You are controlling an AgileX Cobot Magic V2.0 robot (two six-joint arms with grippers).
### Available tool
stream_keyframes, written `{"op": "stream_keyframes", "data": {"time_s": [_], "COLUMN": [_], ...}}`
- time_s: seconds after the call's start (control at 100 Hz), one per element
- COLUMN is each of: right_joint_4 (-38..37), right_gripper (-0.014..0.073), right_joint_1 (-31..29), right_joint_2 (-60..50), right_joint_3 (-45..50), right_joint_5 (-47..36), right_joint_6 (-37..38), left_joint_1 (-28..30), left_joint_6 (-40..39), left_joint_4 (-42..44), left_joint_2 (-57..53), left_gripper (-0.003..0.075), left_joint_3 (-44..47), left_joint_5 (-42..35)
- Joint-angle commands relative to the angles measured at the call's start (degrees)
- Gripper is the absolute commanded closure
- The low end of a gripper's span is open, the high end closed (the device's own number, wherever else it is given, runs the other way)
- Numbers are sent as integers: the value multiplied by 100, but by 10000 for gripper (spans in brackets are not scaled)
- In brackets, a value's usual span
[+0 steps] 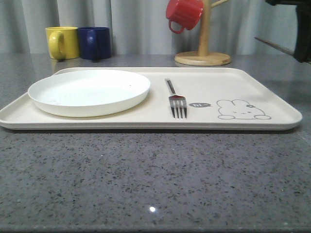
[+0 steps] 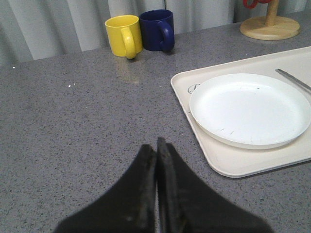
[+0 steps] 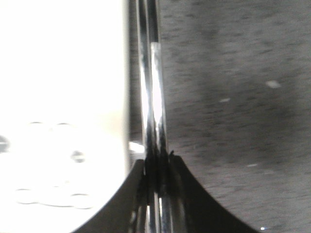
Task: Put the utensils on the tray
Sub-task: 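Place the chopsticks on the tray beside the fork and release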
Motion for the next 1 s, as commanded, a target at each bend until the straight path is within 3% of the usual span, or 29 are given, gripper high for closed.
{"op": "stream_keyframes", "data": {"time_s": [0.0, 0.12, 0.33, 0.5, 0.7, 0.77, 0.92, 0.99], "right_joint_4": [-10, -10, -10, -27, -76, -76, -83, -126], "right_gripper": [662, 662, 661, 661, 644, 579, 314, 232], "right_joint_1": [376, 874, 1441, 1485, 1485, 1485, 1489, 1489], "right_joint_2": [-252, -110, 284, 536, 656, 703, 714, 666], "right_joint_3": [-205, -217, -217, -217, -217, -217, -217, -217], "right_joint_5": [-205, -509, -905, -1137, -1091, -1091, -1115, -1120], "right_joint_6": [660, 1278, 1678, 2129, 2142, 2142, 2142, 2142], "left_joint_1": [-49, -49, -49, -49, -49, -49, -49, -49], "left_joint_6": [-44, -44, -44, -44, -44, -44, -44, -44], "left_joint_4": [-21, -21, -21, -21, -21, -21, -21, -21], "left_joint_2": [65, 65, 65, 65, 65, 65, 65, 65], "left_gripper": [739, 739, 739, 739, 739, 739, 739, 739], "left_joint_3": [-130, -130, -130, -130, -130, -130, -130, -130], "left_joint_5": [-435, -435, -435, -435, -435, -435, -435, -435]}}
